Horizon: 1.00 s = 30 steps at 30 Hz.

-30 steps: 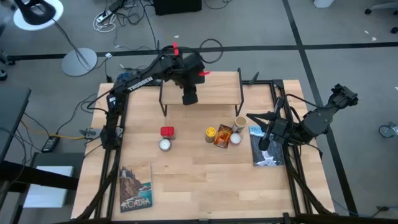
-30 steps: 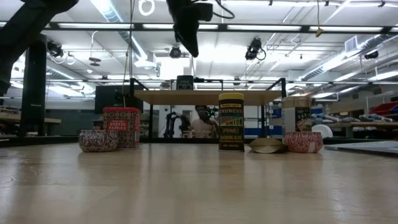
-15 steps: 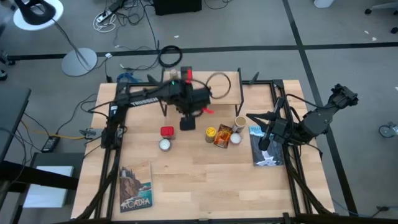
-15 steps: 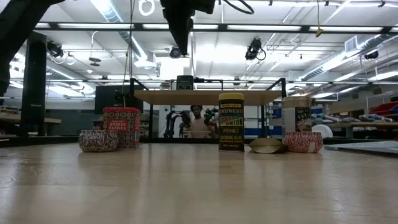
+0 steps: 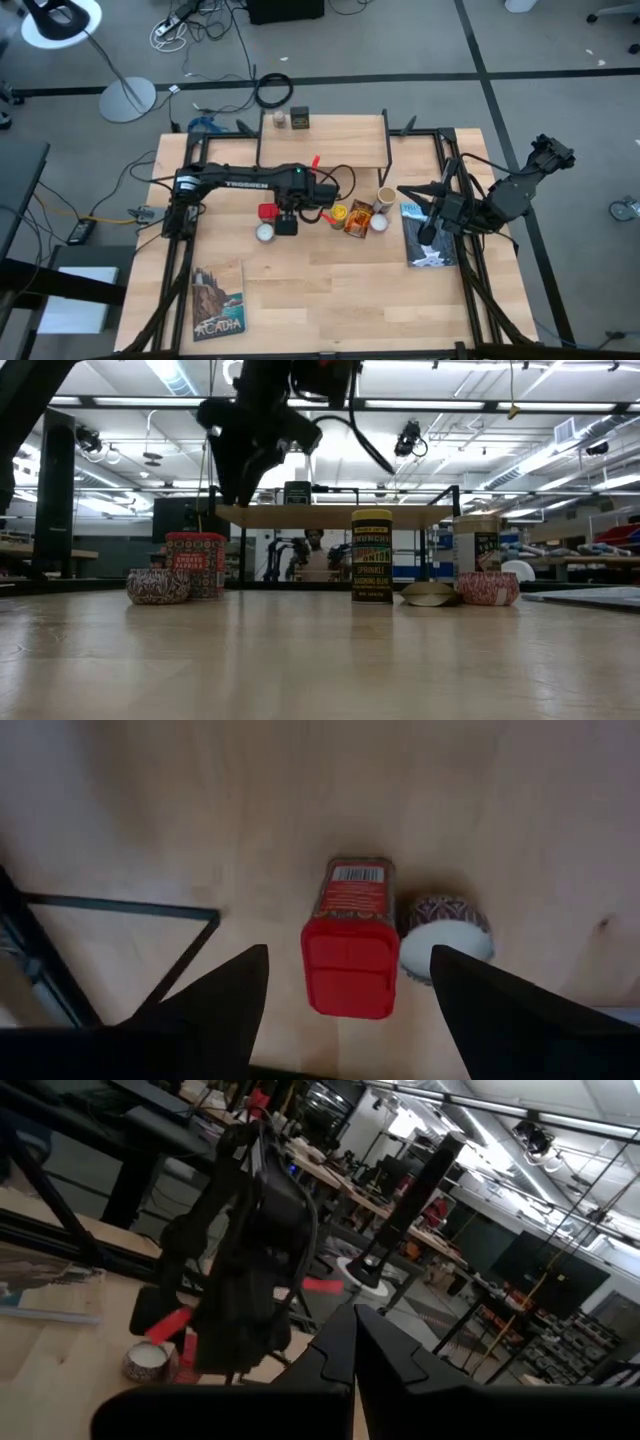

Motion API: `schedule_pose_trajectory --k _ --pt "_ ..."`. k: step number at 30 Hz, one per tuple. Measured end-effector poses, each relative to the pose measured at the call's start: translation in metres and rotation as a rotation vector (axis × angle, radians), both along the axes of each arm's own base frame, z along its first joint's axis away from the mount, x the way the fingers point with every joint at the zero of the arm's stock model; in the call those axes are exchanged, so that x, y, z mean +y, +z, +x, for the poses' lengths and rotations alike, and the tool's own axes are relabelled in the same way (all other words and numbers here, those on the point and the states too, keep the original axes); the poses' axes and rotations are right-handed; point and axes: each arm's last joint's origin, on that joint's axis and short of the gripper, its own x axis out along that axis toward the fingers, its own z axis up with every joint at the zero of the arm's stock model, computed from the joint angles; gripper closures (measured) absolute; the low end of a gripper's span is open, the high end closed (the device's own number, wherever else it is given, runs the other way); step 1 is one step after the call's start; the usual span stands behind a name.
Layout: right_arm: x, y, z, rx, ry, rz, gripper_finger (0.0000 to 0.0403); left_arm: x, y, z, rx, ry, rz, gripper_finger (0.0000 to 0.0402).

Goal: Shelf spices
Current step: Put the red seasoning can on the shelf

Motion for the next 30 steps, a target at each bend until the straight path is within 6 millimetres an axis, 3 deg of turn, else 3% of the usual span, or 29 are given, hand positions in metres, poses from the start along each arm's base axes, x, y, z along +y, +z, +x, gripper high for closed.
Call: schedule_pose_trajectory --k 6,18,25,30 --pt "0.003 0.001 -0.002 -0.002 0.019 -0.009 0.0401 0.0 -0.012 -0.005 -0.024 -0.001 0.001 0.0117" --pt "0.003 0.002 -0.002 -0.009 0.019 -0.007 0.0401 -0.001 0.04 -0.045 -0.344 0.051 0.05 0.0117" --pt "0.003 0.002 -0.002 -0.011 0.019 -0.005 0.0397 0.001 0.052 -0.075 -0.43 0.116 0.157 0.0117" --pt "0.003 0.002 -0.002 -0.012 0.018 -0.005 0.04 0.0 0.051 -0.08 -0.418 0.15 0.172 0.0117"
